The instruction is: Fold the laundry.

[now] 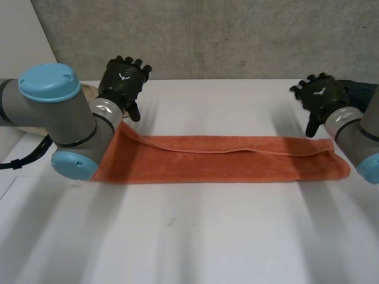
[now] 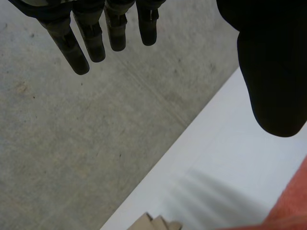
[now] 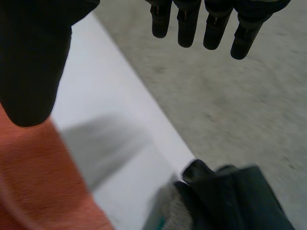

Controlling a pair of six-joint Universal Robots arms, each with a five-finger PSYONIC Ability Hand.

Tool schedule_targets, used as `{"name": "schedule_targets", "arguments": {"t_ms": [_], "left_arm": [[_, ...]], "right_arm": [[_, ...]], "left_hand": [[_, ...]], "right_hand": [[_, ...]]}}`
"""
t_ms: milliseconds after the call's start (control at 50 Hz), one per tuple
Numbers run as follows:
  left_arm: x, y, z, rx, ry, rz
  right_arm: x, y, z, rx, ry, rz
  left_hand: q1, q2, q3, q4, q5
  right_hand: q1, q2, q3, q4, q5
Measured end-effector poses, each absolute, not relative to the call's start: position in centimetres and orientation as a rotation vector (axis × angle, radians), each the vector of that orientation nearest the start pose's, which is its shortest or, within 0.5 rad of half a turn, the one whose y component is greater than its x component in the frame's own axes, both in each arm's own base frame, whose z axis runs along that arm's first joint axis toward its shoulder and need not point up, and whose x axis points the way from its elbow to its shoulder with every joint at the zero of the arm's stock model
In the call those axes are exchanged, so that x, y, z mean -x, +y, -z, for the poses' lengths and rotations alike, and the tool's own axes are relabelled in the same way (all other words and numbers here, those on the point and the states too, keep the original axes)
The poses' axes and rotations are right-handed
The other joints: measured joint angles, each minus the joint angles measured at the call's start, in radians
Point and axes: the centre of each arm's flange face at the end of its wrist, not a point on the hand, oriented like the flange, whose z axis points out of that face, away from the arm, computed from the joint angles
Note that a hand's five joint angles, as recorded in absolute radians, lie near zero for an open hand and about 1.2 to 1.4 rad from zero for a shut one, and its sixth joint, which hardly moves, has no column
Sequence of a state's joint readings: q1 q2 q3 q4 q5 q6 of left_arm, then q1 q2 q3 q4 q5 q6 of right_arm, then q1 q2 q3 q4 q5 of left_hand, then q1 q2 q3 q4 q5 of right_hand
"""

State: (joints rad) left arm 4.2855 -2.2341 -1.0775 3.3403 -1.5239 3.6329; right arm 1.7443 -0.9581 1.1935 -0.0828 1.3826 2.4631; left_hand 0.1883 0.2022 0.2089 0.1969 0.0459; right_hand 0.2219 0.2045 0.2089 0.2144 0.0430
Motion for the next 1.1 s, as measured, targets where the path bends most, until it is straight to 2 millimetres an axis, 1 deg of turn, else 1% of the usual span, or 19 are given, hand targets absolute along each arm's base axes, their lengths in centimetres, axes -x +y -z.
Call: {"name": "schedule_targets", "arguments": {"t_ms": [100, 220, 320, 460, 580, 700, 720, 760, 800, 840, 860, 880, 900, 920, 940, 960, 1000, 1040, 1100], "left_arm": [[30.4, -36.7, -21.0, -1.089, 1.950, 2.111], [29.6, -37.3, -18.6, -1.218, 2.014, 1.918], [29.4, -37.7, -17.2, -1.296, 2.019, 1.851], [29.8, -38.7, -15.5, -1.349, 1.953, 1.865], [30.3, -39.5, -14.1, -1.368, 1.900, 1.859], [30.5, -40.0, -13.2, -1.371, 1.877, 1.840], [30.6, -40.2, -12.7, -1.369, 1.868, 1.825], [30.6, -40.4, -12.4, -1.367, 1.863, 1.817], [30.7, -40.6, -12.1, -1.364, 1.851, 1.806], [30.8, -40.7, -11.9, -1.362, 1.842, 1.800], [30.8, -40.8, -11.8, -1.359, 1.833, 1.794], [30.8, -40.8, -11.8, -1.359, 1.833, 1.794], [30.9, -41.0, -11.8, -1.352, 1.819, 1.790], [30.8, -41.0, -11.8, -1.349, 1.814, 1.789], [30.8, -41.1, -11.9, -1.346, 1.811, 1.789], [30.8, -41.2, -12.0, -1.339, 1.803, 1.792], [30.8, -41.3, -12.2, -1.330, 1.796, 1.798], [30.8, -41.4, -13.1, -1.304, 1.780, 1.818], [30.6, -41.6, -15.2, -1.249, 1.753, 1.869]], "right_arm": [[-23.0, -37.8, -18.7, 1.469, 2.212, 2.032], [-22.8, -37.7, -16.5, 1.589, 2.287, 1.939], [-22.3, -38.5, -14.7, 1.598, 2.340, 1.942], [-21.6, -40.2, -12.2, 1.608, 2.362, 2.004], [-20.9, -41.7, -11.2, 1.608, 2.377, 2.066], [-20.5, -42.5, -10.9, 1.585, 2.380, 2.104], [-20.4, -42.9, -10.8, 1.568, 2.376, 2.127], [-20.4, -43.1, -10.7, 1.560, 2.372, 2.140], [-20.3, -43.4, -10.7, 1.548, 2.364, 2.164], [-20.3, -43.6, -10.7, 1.541, 2.355, 2.182], [-20.3, -43.7, -10.7, 1.535, 2.347, 2.196], [-20.3, -43.7, -10.7, 1.535, 2.347, 2.196], [-20.4, -43.9, -10.8, 1.526, 2.331, 2.218], [-20.4, -43.9, -10.9, 1.522, 2.324, 2.225], [-20.4, -44.0, -10.9, 1.519, 2.320, 2.229], [-20.5, -44.0, -11.1, 1.510, 2.310, 2.239], [-20.5, -44.0, -11.2, 1.499, 2.302, 2.246], [-20.5, -44.0, -11.8, 1.463, 2.288, 2.264], [-20.5, -43.9, -13.7, 1.375, 2.261, 2.310]], "left_hand": [[0.000, 0.000, 0.000, 0.000, 0.000], [0.000, 0.000, 0.000, 0.000, 0.000], [0.000, 0.000, 0.000, 0.000, 0.000], [0.000, 0.000, 0.000, 0.000, 0.000], [0.000, 0.000, 0.000, 0.000, 0.000], [0.000, 0.000, 0.000, 0.000, 0.000], [0.000, 0.000, 0.000, 0.000, 0.000], [0.005, 0.002, 0.002, 0.003, 0.000], [0.076, 0.063, 0.058, 0.069, 0.056], [0.274, 0.223, 0.215, 0.231, 0.209], [0.413, 0.366, 0.340, 0.358, 0.333], [0.413, 0.366, 0.340, 0.358, 0.333], [0.714, 0.659, 0.631, 0.647, 0.618], [0.813, 0.758, 0.734, 0.752, 0.722], [0.813, 0.758, 0.734, 0.752, 0.722], [0.966, 0.934, 0.914, 0.934, 0.903], [0.966, 0.934, 0.914, 0.934, 0.903], [0.972, 0.989, 0.975, 0.998, 0.941], [0.972, 0.989, 0.975, 0.998, 0.941]], "right_hand": [[0.000, 0.001, 0.000, 0.000, 0.000], [0.006, 0.030, 0.025, 0.021, 0.024], [0.006, 0.040, 0.040, 0.029, 0.039], [0.026, 0.061, 0.062, 0.049, 0.057], [0.130, 0.148, 0.149, 0.141, 0.144], [0.216, 0.228, 0.227, 0.223, 0.214], [0.304, 0.318, 0.314, 0.309, 0.296], [0.351, 0.367, 0.361, 0.356, 0.343], [0.487, 0.504, 0.496, 0.489, 0.477], [0.582, 0.600, 0.590, 0.583, 0.572], [0.701, 0.721, 0.709, 0.703, 0.696], [0.701, 0.721, 0.709, 0.703, 0.696], [0.857, 0.871, 0.859, 0.855, 0.850], [0.893, 0.919, 0.906, 0.904, 0.899], [0.909, 0.941, 0.929, 0.922, 0.917], [0.913, 0.973, 0.966, 0.968, 0.949], [0.913, 0.973, 0.971, 0.974, 0.950], [0.913, 0.973, 0.972, 0.976, 0.950], [0.913, 0.973, 0.972, 0.977, 0.950]]}}
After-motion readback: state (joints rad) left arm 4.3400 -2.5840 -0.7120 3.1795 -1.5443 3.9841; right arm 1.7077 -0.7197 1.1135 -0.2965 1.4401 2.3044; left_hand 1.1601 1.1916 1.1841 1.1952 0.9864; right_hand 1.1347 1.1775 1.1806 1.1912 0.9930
